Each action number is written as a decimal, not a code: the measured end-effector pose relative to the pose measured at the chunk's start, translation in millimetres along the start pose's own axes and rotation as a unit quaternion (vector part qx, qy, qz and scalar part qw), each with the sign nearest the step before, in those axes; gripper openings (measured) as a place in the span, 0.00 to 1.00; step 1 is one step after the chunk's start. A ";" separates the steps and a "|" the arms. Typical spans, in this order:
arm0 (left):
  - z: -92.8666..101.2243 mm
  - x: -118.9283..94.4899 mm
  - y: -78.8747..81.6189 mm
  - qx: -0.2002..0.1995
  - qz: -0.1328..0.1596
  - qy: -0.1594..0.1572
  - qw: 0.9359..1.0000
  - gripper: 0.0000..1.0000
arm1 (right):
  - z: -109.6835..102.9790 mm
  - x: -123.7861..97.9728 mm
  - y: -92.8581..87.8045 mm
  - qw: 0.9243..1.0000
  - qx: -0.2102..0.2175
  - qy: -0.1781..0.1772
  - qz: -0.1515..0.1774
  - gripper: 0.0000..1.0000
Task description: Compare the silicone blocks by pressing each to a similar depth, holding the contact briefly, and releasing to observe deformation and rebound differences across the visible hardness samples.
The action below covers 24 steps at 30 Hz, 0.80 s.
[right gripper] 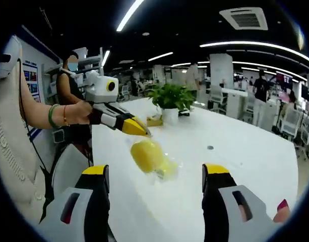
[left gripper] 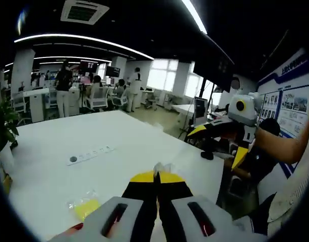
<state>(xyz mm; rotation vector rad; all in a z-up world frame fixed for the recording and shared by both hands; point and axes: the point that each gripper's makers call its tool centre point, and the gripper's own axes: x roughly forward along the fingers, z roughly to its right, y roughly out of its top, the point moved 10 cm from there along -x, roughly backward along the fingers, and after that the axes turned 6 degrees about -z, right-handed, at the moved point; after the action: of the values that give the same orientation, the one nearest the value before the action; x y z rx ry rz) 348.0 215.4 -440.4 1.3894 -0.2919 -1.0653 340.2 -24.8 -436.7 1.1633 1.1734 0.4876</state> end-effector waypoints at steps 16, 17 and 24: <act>3.1 -21.3 -0.2 -0.002 0.007 0.007 1.000 0.00 | -7.6 66.3 14.5 0.995 -0.033 0.075 -0.048 0.69; 2.9 -21.4 0.7 -0.001 0.008 0.004 1.000 0.00 | -7.5 69.0 15.1 0.995 -0.035 0.078 -0.051 0.69; 2.7 -19.5 4.5 0.009 0.001 -0.002 1.000 0.00 | -5.5 87.2 17.9 0.993 -0.044 0.095 -0.053 0.70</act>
<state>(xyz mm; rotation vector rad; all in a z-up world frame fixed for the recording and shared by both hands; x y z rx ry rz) 337.6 227.4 -427.9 1.4029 -0.3060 -1.0658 372.3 55.1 -460.0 0.9890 1.3567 0.5731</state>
